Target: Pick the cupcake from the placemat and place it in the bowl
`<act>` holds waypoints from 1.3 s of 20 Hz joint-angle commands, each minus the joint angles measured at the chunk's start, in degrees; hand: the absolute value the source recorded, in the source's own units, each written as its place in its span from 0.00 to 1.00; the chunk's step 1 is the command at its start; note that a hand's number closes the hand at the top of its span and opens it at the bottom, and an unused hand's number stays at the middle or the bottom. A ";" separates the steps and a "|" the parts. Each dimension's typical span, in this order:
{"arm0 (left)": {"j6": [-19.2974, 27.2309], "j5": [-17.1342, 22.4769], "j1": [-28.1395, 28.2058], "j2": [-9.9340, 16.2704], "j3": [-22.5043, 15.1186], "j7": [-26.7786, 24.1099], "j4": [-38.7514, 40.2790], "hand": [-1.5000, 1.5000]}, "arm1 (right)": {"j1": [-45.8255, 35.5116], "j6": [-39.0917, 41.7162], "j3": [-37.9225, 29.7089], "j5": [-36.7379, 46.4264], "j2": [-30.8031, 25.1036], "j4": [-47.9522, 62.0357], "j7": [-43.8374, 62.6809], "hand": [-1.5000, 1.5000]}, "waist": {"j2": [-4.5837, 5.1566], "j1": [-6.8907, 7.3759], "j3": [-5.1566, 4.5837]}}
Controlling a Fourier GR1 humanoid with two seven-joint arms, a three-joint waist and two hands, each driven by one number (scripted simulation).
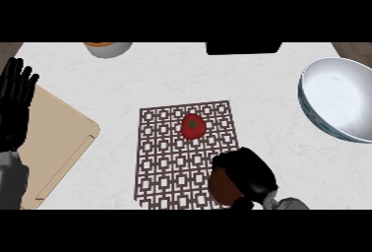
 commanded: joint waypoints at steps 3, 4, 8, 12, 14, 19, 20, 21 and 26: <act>1.70 0.09 2.26 1.67 3.60 -0.27 -0.22 0.50 | 8.39 -3.06 -23.15 -3.77 -15.31 4.32 4.50 1.00 | -0.03 -8.88 0.38; 2.03 0.15 2.70 1.37 3.77 -0.13 -0.27 0.50 | 8.81 -3.36 -26.89 -5.32 -17.50 5.24 3.81 1.00 | 0.00 -8.97 0.43; 2.00 0.35 4.57 1.28 4.51 -0.86 -0.91 0.50 | 10.90 -5.06 -41.88 -12.28 -27.01 10.41 -1.54 1.00 | -0.29 -7.66 0.47; 0.72 1.08 5.52 1.10 4.27 -1.28 -1.38 0.50 | 12.45 -7.62 -55.44 -17.83 -37.11 17.51 -9.76 1.00 | -0.40 -5.52 0.41; 0.24 1.23 5.45 1.06 3.74 -0.71 -1.67 0.50 | 13.47 -7.74 -62.01 -21.63 -41.03 21.90 -14.37 1.00 | -0.42 -4.86 0.41; -0.20 1.08 4.99 -0.56 1.95 -1.78 -2.14 0.50 | 14.86 -3.79 -73.12 -31.32 -49.18 32.76 -31.90 1.00 | -0.08 -2.12 0.30; -0.72 0.86 4.15 0.21 1.35 -0.62 -2.42 0.50 | 14.42 -2.59 -75.32 -32.90 -51.13 34.80 -34.26 1.00 | -0.01 -1.60 0.30; -0.83 0.06 4.46 -0.23 0.38 -1.40 -2.68 0.50 | 14.53 -3.78 -76.87 -33.65 -51.38 36.37 -37.56 1.00 | 0.07 -1.01 0.30; -1.17 0.64 2.21 -0.11 0.39 -1.21 -2.00 0.50 | 15.02 2.00 -83.97 -37.83 -59.67 47.15 -49.03 1.00 | 0.41 0.77 0.21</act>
